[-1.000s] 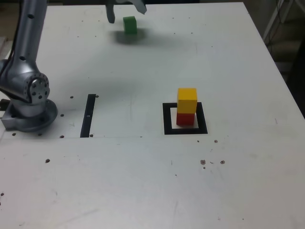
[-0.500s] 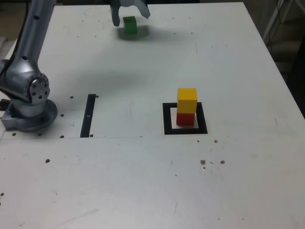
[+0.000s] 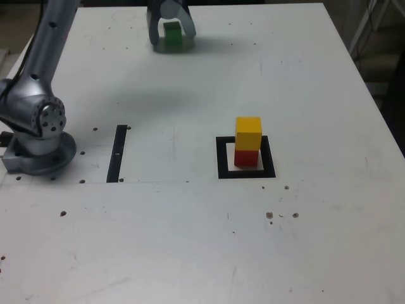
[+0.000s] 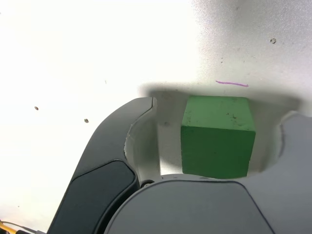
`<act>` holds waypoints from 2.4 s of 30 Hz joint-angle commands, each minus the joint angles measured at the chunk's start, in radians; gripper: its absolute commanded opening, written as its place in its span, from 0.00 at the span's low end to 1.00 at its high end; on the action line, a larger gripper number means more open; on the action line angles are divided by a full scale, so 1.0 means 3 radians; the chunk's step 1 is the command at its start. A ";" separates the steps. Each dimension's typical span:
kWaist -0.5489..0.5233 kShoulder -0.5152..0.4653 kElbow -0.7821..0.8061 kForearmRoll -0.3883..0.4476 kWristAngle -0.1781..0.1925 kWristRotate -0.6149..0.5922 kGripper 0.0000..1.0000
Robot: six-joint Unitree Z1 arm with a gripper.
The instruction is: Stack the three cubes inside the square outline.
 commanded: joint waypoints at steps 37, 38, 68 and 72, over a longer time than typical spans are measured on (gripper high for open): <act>-0.0187 -0.0576 0.0634 -0.0305 -0.0282 -0.0094 0.31; -0.0204 -0.0623 0.0701 -0.0317 -0.0314 -0.0119 0.31; -0.1584 -0.1810 0.1902 -0.0325 -0.0332 -0.1061 0.31; -0.1801 -0.1848 0.1872 -0.0197 -0.0291 -0.1178 0.31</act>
